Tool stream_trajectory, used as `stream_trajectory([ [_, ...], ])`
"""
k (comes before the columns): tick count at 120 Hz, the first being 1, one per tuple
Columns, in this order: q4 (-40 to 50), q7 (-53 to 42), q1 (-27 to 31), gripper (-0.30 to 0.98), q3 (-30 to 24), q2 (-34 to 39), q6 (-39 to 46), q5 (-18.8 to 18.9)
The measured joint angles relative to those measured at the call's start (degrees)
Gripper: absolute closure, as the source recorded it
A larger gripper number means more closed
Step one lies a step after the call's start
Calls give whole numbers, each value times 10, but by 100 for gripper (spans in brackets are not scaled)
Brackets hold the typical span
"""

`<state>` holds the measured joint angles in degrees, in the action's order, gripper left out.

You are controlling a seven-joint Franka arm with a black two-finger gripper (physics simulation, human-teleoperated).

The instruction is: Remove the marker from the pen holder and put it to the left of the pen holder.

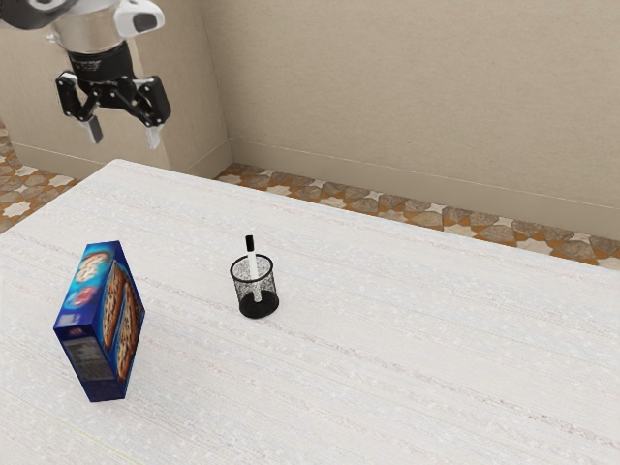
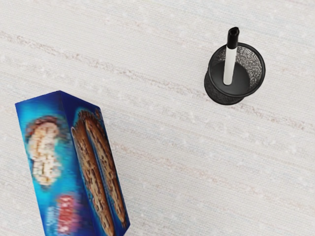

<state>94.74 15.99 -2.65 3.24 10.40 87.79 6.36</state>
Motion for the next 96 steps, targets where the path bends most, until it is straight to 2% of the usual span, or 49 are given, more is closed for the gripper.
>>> stream_trajectory([
  [9,0,0,-2,0,-10,-3,10,-7],
  [16,-2,0,-2,0,-22,-33,24,-13],
  [36,-1,0,-12,0,-30,-147,117,-20],
  [73,47,6,11,0,-28,-246,262,-30],
  [96,2,-3,17,0,-26,-329,325,-30],
])
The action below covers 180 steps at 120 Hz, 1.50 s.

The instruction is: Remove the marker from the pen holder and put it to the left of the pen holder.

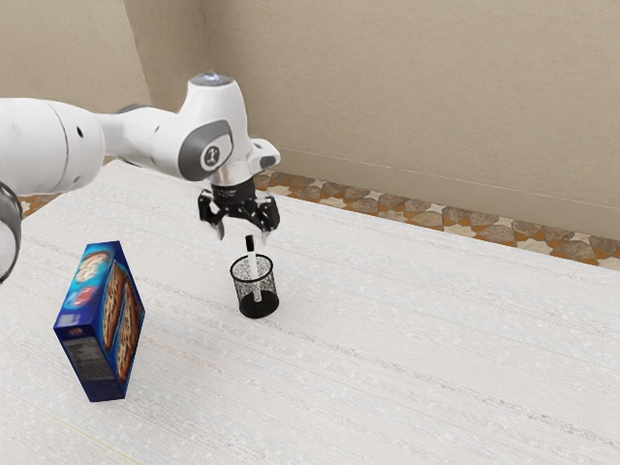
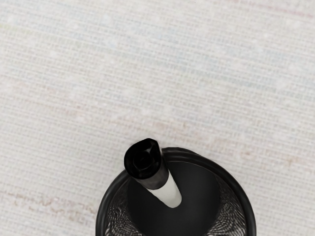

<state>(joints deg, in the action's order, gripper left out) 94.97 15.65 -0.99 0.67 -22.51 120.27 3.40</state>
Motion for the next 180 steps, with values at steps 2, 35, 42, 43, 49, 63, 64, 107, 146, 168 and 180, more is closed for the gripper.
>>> stream_trajectory([
  [2,-7,-1,1,0,0,-8,4,0],
  [35,-30,-28,13,0,5,-57,48,-28],
  [42,-27,-32,13,0,5,-57,53,-33],
  [43,-27,-33,13,0,5,-57,54,-33],
  [49,-26,-36,13,0,5,-57,57,-36],
  [63,-26,-42,13,16,5,-55,62,-37],
  [64,-26,-43,13,17,5,-54,62,-38],
  [107,-25,-57,12,56,5,-51,67,-38],
  [146,-8,-59,12,71,6,-42,67,-35],
  [168,25,-50,2,74,6,0,67,-28],
  [180,61,-43,-5,75,7,72,65,-6],
])
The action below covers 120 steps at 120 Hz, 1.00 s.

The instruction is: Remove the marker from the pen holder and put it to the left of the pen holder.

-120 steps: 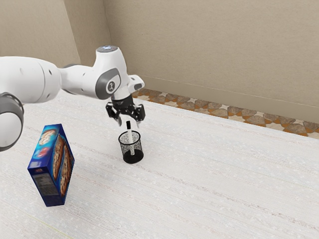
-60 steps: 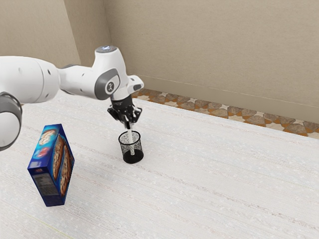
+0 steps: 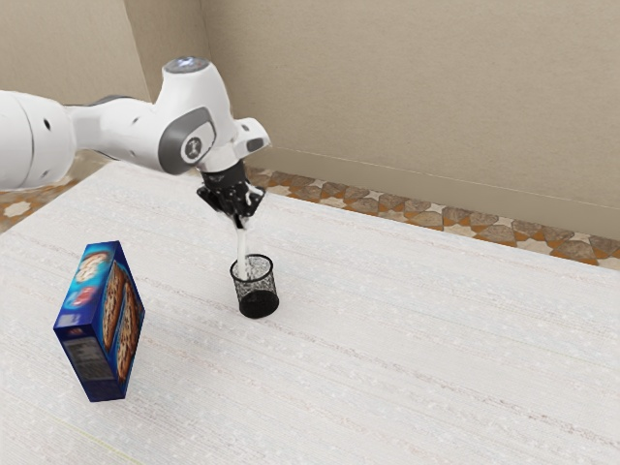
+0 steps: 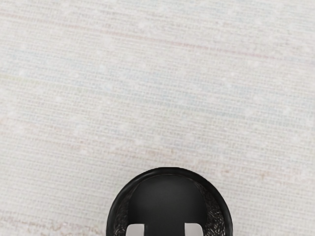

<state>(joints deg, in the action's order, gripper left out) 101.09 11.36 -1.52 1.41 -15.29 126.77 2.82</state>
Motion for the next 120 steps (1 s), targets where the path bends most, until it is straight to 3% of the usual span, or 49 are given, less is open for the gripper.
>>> stream_trajectory([
  [20,10,11,-2,76,1,104,-22,66],
  [36,9,17,-1,76,23,104,-55,87],
  [68,-33,21,59,76,30,4,-138,90],
  [96,-164,3,80,75,29,-126,-197,83],
  [120,-234,-26,91,73,23,-194,-209,81],
])
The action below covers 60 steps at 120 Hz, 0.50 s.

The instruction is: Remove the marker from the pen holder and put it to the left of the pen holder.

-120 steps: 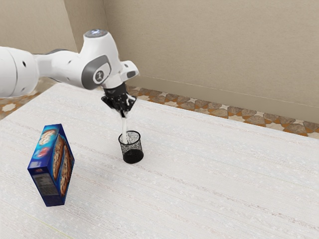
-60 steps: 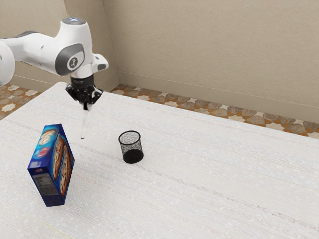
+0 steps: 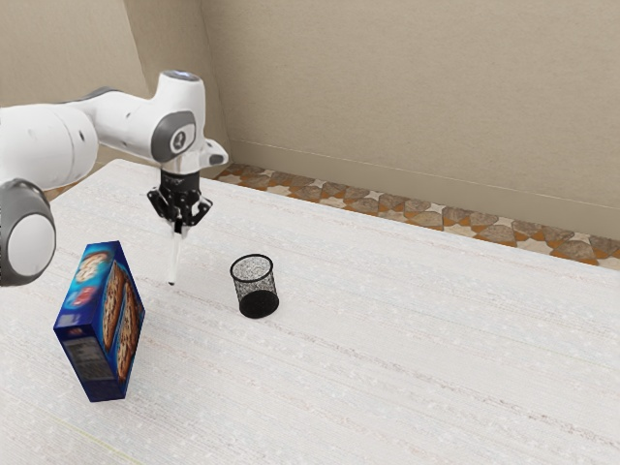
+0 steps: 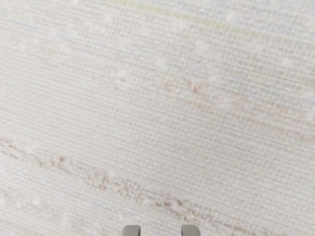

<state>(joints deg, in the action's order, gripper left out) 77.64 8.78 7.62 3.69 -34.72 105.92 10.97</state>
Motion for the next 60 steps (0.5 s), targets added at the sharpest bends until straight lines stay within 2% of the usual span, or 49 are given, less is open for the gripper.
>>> stream_trajectory([
  [19,-3,-20,0,38,-2,3,-1,-23],
  [35,10,-34,0,20,0,55,-2,-29],
  [40,24,-35,-5,17,0,104,-6,-27],
  [51,31,-18,-14,11,1,273,-57,1],
  [60,18,-3,-8,8,4,325,-105,15],
])
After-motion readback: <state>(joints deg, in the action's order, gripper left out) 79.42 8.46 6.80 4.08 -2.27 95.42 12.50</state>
